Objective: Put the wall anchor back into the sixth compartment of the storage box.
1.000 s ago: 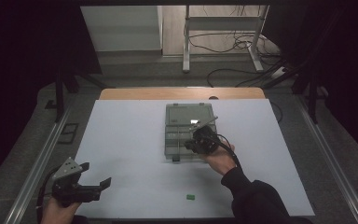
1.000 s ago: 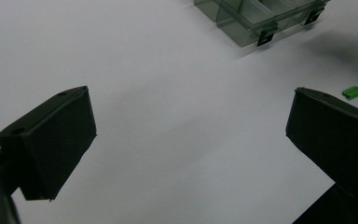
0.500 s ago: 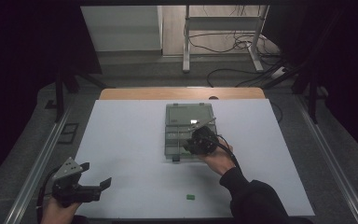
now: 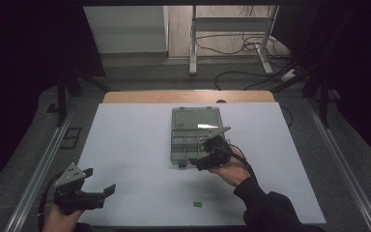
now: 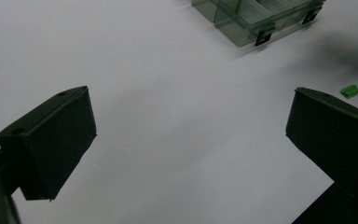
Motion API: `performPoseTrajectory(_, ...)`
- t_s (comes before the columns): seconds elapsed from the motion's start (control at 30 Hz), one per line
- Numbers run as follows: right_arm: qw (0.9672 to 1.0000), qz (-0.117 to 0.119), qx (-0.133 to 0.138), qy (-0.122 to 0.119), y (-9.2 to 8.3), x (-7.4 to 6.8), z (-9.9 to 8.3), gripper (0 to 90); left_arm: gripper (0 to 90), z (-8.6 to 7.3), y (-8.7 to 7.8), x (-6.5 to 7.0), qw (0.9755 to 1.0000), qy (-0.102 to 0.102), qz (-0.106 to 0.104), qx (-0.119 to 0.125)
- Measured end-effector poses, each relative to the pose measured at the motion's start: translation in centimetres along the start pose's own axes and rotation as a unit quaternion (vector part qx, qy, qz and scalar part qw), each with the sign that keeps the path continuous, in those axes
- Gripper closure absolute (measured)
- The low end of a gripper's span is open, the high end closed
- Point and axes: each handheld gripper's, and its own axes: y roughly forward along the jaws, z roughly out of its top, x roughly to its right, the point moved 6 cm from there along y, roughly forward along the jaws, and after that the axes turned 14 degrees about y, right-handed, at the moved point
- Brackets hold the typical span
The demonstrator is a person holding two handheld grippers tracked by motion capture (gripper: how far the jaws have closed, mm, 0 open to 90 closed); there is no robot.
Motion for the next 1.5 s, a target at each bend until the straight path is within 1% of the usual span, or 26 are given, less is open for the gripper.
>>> performPoseTrajectory(0.03,1.0,0.003,0.0,0.007,-0.2,-0.2,-0.1,11.4,2.0,0.0,0.0,0.0,1.0,0.0,0.0,0.0)
performPoseTrajectory(0.1,0.9999,0.004,0.001,0.009,-0.4,-0.4,-0.2,7.4,2.0,0.0,0.0,0.0,1.0,0.0,0.0,0.0)
performPoseTrajectory(0.27,1.0,0.005,-0.001,-0.001,-0.9,-1.0,-0.7,0.0,2.0,0.0,0.0,0.0,1.0,-0.001,0.0,0.0)
performPoseTrajectory(0.37,0.9999,0.004,-0.005,-0.009,-1.3,-1.3,-1.1,0.0,2.0,0.0,0.0,0.0,1.0,0.0,0.0,0.0)
performPoseTrajectory(0.43,0.9999,0.006,-0.008,-0.007,-1.6,-1.5,-1.5,0.0,2.0,0.0,0.0,0.0,1.0,-0.001,0.0,0.0)
performPoseTrajectory(0.5,0.9999,0.006,-0.009,-0.011,-1.9,-1.6,-1.8,0.0,2.0,0.0,0.0,0.0,1.0,0.0,0.0,0.0)
performPoseTrajectory(0.67,0.9997,0.013,-0.019,-0.003,-2.6,-1.7,-3.0,0.0,2.0,0.0,0.0,0.0,1.0,-0.001,0.0,0.0)
performPoseTrajectory(0.97,0.9997,0.001,-0.026,0.001,-3.7,-1.7,-4.9,0.0,2.0,0.0,0.0,0.0,1.0,0.0,0.0,-0.001)
performPoseTrajectory(1.13,0.9992,-0.006,-0.038,0.009,-3.7,-2.0,-5.7,0.0,2.0,0.0,0.0,0.0,1.0,0.001,0.0,-0.001)
performPoseTrajectory(1.3,0.9987,-0.003,-0.051,0.003,-3.2,-2.6,-6.9,0.2,2.0,0.0,0.0,0.0,1.0,0.001,0.001,-0.001)
performPoseTrajectory(1.37,0.9982,-0.007,-0.06,-0.002,-2.9,-2.7,-7.5,1.7,2.0,0.0,0.0,0.1,1.0,0.002,0.001,-0.001)
performPoseTrajectory(1.43,0.9975,-0.005,-0.071,-0.002,-2.5,-2.9,-8.1,4.6,2.0,0.1,0.0,0.1,1.0,0.002,0.001,-0.001)
performPoseTrajectory(1.5,0.9964,-0.004,-0.084,-0.007,-2.1,-3.1,-8.6,7.0,2.0,0.1,0.0,0.1,1.0,0.002,0.001,-0.001)
